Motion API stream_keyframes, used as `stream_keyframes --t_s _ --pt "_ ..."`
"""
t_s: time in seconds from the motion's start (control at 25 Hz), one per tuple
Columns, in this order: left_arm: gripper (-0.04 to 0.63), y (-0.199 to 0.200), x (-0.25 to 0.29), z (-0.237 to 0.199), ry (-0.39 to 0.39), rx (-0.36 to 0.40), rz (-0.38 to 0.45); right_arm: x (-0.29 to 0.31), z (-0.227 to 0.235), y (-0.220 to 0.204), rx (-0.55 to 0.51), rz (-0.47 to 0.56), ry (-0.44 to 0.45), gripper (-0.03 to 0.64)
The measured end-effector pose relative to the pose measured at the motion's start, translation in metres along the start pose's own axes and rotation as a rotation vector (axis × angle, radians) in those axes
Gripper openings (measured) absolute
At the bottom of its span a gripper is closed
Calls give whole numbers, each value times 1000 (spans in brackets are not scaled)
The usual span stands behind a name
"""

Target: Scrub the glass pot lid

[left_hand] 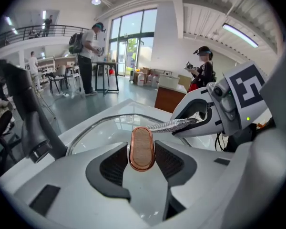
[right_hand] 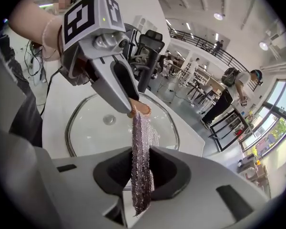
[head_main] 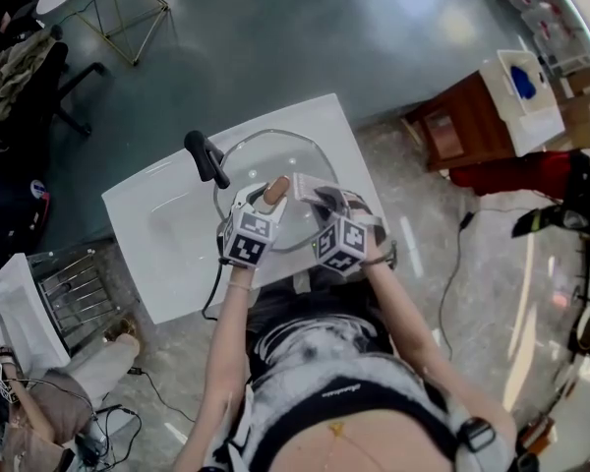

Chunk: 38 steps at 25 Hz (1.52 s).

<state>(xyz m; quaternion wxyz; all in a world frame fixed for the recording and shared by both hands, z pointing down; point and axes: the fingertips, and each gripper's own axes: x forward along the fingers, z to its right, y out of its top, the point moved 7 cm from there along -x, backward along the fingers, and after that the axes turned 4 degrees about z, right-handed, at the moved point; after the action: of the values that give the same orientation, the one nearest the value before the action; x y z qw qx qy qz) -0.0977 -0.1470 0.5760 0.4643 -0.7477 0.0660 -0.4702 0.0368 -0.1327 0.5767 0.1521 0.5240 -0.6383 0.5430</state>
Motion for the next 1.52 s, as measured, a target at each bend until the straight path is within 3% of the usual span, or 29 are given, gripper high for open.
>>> stream_keyframes --t_s 0.24,0.44,0.64,0.76,0.84,1.0,1.2,1.36,1.52 --pt "184 -8 -38 -10 69 -31 65 1 -6 -2 -8 -15 14 76" --pt "184 -41 -43 -19 59 -34 -1 3 -8 -2 2 -24 21 77" --pt "184 -65 -53 -39 188 -59 3 4 -11 0 -4 -38 28 77" --pt "184 -77 -66 -54 234 -181 25 2 -11 0 -2 -46 28 77" --pt "189 -88 -70 -65 215 -322 52 2 -11 -1 -3 -44 30 77" --pt "228 -108 -75 -79 145 -595 115 2 -12 -1 -6 -44 24 78" --pt "230 -124 -62 -81 -10 -829 201 2 -12 -3 4 -39 31 78" --pt "179 -128 -56 -82 -78 -937 283 3 -12 -1 0 -45 38 78" --pt "156 -129 -56 -81 -99 -972 318 0 -20 0 -4 -58 63 78"
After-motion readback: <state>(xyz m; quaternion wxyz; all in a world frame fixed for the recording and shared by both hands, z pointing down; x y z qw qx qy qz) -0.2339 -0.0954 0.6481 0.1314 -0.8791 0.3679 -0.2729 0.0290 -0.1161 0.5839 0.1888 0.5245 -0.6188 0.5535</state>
